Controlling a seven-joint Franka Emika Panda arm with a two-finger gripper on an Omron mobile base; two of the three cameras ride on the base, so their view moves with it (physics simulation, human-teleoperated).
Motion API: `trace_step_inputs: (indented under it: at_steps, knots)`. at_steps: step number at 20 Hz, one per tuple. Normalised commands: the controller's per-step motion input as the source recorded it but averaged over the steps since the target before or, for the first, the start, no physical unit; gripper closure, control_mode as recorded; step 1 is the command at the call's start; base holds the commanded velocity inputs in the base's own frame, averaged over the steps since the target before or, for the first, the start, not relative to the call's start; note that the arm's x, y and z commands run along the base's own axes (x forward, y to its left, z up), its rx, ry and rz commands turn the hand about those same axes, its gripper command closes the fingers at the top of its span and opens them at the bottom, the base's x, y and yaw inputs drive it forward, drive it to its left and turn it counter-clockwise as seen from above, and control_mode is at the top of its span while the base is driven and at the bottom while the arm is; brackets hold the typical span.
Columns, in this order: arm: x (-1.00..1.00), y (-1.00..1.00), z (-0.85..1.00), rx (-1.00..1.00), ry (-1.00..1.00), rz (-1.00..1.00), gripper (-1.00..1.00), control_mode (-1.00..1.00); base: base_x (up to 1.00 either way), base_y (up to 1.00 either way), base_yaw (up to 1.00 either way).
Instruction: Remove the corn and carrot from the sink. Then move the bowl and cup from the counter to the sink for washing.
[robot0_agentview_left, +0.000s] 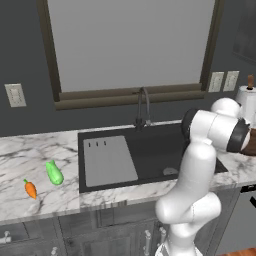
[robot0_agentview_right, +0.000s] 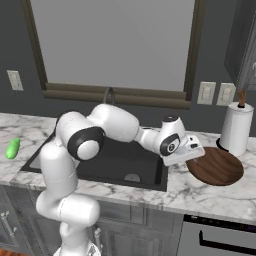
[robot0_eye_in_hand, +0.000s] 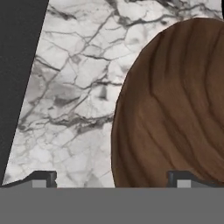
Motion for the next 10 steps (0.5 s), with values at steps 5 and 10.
trace_step_inputs:
  at_steps: [5,10]
  knots:
    - [0.21,-0.17,-0.14,0.0,0.0,0.0,-1.0,-1.0,0.0,0.0,0.0]
    - [0.2,-0.14,-0.11,0.0,0.0,0.0,-1.0,-1.0,0.0,0.0,0.0]
